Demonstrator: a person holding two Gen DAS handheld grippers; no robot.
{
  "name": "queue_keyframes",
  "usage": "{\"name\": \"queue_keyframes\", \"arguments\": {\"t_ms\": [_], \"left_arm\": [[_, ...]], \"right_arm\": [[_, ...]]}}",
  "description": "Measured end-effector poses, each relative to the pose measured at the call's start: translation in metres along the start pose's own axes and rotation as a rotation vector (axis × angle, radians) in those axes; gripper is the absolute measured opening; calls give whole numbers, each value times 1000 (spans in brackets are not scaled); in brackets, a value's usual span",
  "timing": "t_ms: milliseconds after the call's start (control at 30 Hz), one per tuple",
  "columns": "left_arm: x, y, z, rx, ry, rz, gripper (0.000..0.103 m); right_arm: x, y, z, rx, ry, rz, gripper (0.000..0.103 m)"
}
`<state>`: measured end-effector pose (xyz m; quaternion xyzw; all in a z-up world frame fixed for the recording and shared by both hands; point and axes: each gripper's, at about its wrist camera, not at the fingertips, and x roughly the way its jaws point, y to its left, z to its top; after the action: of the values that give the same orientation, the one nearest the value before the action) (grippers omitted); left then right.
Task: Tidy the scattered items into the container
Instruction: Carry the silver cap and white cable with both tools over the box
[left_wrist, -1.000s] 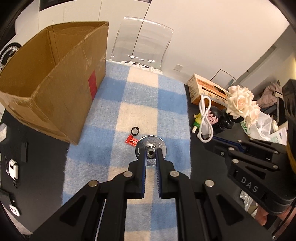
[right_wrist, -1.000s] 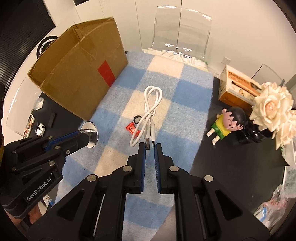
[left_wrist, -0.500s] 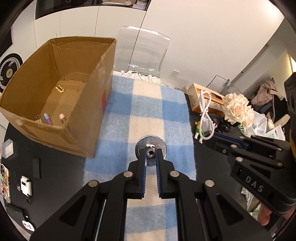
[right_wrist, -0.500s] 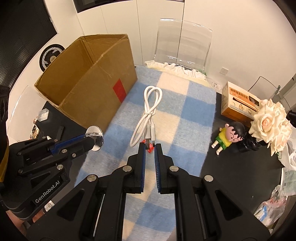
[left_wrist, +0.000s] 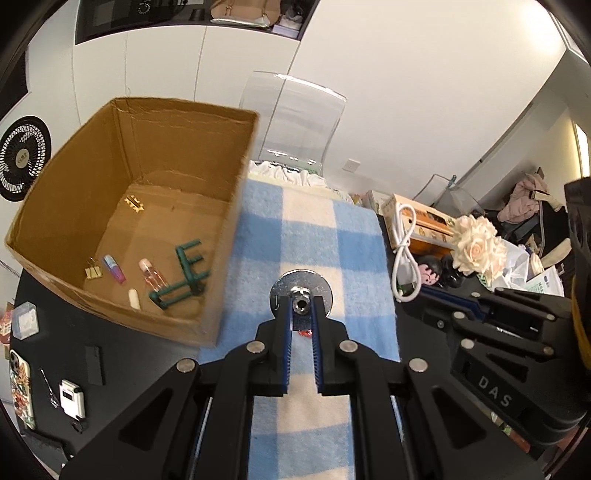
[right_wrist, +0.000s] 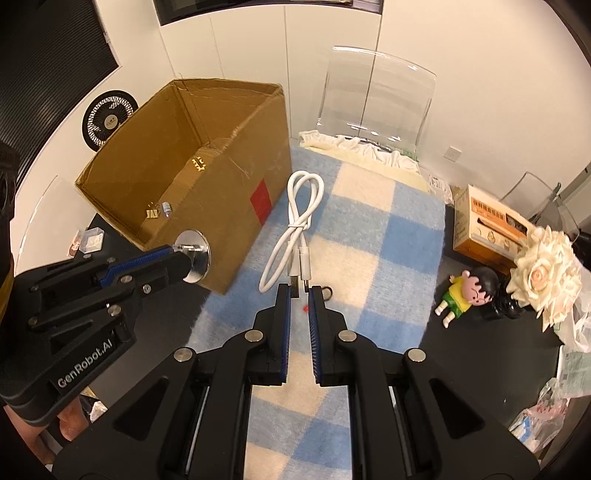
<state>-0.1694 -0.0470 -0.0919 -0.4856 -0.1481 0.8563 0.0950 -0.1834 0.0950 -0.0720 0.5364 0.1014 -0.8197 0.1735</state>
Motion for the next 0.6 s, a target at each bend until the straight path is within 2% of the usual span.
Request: {"name": "queue_keyframes", "arguments": {"t_ms": [600], "left_arm": [[-20, 70, 35, -50, -46, -25, 10]], "right_arm": [[6, 62, 47, -46, -3, -21, 10]]}}
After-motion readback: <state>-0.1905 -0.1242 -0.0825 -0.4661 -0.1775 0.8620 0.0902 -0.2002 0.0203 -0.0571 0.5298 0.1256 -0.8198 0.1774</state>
